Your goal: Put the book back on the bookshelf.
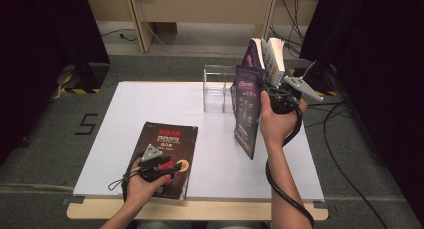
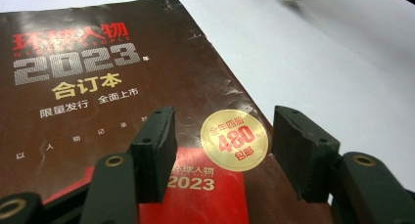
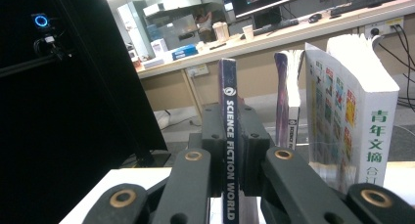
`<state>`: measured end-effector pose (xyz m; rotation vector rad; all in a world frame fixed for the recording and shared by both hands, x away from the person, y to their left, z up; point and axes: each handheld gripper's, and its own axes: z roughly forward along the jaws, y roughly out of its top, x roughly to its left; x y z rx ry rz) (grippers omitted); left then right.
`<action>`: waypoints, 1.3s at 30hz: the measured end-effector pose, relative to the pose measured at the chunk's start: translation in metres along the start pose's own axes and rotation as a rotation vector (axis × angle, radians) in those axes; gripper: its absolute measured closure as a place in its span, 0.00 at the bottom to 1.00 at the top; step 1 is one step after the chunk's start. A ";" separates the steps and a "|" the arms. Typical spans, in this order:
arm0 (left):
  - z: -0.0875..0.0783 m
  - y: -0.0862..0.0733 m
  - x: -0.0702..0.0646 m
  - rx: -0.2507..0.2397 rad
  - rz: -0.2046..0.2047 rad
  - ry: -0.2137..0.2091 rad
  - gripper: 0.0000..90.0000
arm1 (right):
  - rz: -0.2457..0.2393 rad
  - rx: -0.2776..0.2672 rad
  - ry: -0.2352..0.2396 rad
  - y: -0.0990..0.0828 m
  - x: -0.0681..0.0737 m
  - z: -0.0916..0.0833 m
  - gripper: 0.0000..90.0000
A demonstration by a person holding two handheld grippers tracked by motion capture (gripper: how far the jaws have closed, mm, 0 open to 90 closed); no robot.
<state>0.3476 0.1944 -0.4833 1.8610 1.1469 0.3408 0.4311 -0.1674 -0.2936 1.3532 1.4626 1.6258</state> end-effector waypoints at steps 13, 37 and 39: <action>0.000 0.000 0.000 0.000 -0.002 -0.002 0.46 | 0.001 -0.007 0.005 0.008 0.003 0.006 0.94; 0.000 0.000 0.001 0.000 -0.010 -0.005 0.46 | 0.011 -0.022 -0.001 0.028 0.007 0.030 0.94; 0.000 0.000 0.002 0.000 -0.010 -0.005 0.46 | 0.011 -0.023 -0.003 0.030 0.008 0.033 0.94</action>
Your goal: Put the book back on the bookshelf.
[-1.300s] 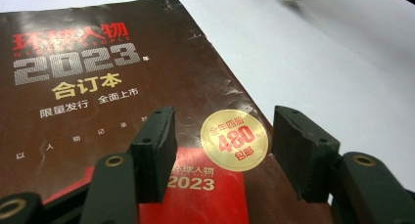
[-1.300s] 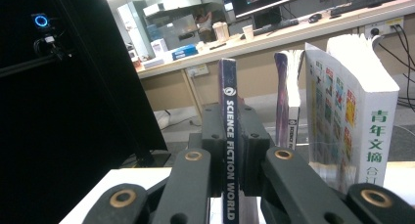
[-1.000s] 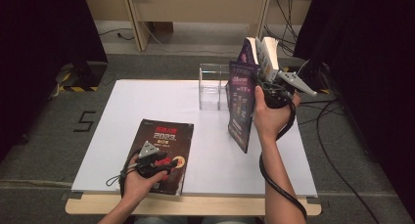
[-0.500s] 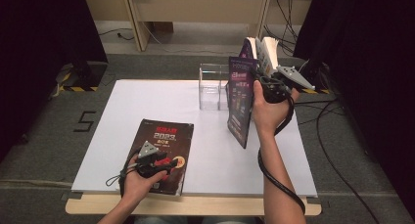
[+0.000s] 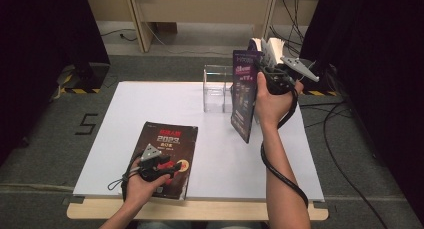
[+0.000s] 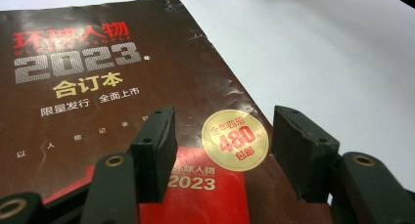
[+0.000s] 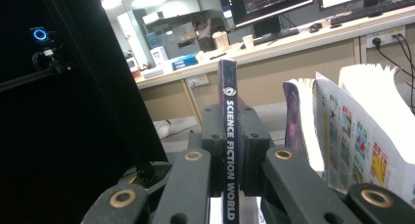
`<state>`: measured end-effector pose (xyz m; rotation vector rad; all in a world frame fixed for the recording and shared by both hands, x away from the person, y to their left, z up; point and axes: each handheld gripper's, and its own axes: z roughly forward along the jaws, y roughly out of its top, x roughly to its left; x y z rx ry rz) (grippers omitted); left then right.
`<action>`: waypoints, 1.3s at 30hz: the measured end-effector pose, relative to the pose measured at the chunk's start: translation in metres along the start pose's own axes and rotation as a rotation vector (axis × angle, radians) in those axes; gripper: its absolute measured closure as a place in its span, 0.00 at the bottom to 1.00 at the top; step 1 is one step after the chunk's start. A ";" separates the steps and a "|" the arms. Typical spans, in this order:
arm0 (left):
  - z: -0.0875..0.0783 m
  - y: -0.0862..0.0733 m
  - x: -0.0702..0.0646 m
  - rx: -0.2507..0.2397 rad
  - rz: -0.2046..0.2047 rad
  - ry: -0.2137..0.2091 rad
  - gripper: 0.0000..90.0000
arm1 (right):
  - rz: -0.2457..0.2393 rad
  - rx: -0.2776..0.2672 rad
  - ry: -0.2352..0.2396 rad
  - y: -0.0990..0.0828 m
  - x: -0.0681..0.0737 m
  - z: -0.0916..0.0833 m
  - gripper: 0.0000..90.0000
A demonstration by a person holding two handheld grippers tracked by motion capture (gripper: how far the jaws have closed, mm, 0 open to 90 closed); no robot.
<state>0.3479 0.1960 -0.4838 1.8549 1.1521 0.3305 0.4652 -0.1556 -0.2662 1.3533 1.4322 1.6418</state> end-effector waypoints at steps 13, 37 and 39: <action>0.000 -0.001 -0.001 0.002 0.000 -0.002 0.46 | -0.013 0.009 -0.022 0.007 0.000 0.018 0.94; 0.001 -0.002 -0.001 0.003 -0.003 -0.006 0.46 | -0.012 -0.014 -0.083 0.014 -0.008 0.067 0.94; 0.001 -0.002 0.000 0.003 -0.004 -0.007 0.46 | -0.017 -0.011 -0.092 0.011 -0.009 0.073 0.94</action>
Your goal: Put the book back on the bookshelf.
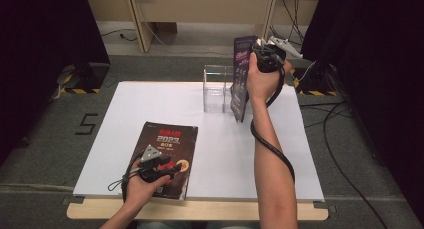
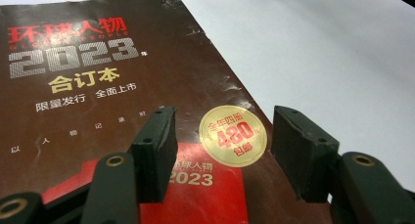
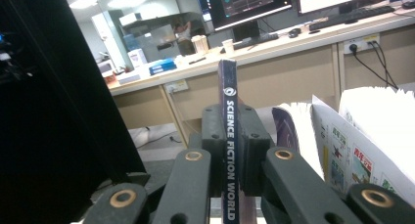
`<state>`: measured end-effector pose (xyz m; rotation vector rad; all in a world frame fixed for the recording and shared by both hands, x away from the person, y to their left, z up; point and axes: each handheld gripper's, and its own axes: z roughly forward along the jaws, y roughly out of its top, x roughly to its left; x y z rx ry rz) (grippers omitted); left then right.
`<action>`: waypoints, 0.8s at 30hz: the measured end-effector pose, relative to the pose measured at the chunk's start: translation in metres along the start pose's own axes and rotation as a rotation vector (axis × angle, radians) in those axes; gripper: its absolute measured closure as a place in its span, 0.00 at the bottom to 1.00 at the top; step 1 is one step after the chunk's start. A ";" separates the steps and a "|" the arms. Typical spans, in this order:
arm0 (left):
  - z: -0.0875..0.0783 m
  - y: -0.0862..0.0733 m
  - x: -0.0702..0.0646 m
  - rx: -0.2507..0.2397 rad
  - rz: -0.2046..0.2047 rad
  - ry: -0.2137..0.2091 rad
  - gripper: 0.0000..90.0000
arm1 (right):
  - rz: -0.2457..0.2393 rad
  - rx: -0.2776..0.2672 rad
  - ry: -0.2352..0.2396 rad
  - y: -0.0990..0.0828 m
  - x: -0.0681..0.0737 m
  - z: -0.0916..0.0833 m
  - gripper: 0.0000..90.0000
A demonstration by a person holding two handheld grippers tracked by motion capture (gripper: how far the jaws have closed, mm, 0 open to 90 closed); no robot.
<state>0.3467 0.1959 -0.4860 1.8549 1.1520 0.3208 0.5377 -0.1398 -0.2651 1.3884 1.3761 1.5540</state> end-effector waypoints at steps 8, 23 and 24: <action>0.000 -0.001 0.000 0.003 0.001 -0.002 0.46 | -0.028 0.021 -0.036 -0.024 -0.004 0.013 0.94; 0.002 -0.002 -0.001 0.008 -0.005 -0.004 0.47 | -0.134 0.047 -0.052 -0.038 -0.007 -0.038 0.90; 0.002 -0.002 -0.001 0.009 -0.004 -0.005 0.47 | -0.138 0.057 -0.053 -0.039 -0.009 -0.041 0.90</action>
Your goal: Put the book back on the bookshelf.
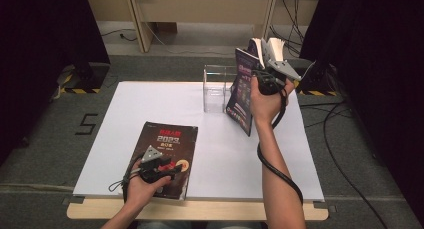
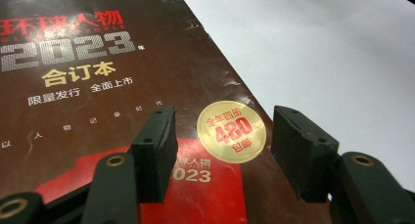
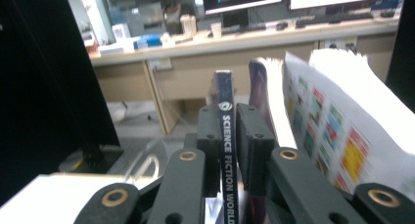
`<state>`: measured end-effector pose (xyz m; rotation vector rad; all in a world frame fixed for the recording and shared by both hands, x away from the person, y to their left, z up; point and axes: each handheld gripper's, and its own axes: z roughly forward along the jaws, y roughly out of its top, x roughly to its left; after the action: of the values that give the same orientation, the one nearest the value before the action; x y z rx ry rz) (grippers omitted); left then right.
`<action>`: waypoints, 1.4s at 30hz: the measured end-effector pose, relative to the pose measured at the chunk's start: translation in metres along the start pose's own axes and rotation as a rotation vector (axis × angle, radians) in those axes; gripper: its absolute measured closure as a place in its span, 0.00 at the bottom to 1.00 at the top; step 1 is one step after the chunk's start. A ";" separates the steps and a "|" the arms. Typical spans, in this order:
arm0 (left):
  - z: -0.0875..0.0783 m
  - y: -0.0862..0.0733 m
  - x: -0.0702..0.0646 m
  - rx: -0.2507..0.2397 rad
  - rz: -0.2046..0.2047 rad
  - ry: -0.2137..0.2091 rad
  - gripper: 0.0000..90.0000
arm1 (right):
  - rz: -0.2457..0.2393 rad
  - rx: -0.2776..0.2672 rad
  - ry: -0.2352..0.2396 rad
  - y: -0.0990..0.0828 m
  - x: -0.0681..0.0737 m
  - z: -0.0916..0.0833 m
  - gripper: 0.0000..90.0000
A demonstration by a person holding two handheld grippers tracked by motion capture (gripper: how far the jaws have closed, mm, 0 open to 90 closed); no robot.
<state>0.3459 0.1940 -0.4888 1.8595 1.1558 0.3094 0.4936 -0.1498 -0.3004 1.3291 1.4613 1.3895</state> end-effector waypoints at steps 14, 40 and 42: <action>0.000 0.000 -0.001 -0.002 0.000 0.000 0.47 | -0.017 0.088 0.007 -0.009 -0.019 -0.029 0.90; 0.001 0.000 -0.003 0.000 0.002 -0.003 0.47 | -0.057 0.328 0.045 -0.002 -0.024 -0.020 0.85; 0.001 0.000 -0.003 0.000 0.002 -0.003 0.47 | -0.058 0.371 0.036 0.001 -0.023 -0.016 0.88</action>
<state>0.3447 0.1910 -0.4886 1.8612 1.1517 0.3079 0.4838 -0.1759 -0.3002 1.4764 1.8309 1.1459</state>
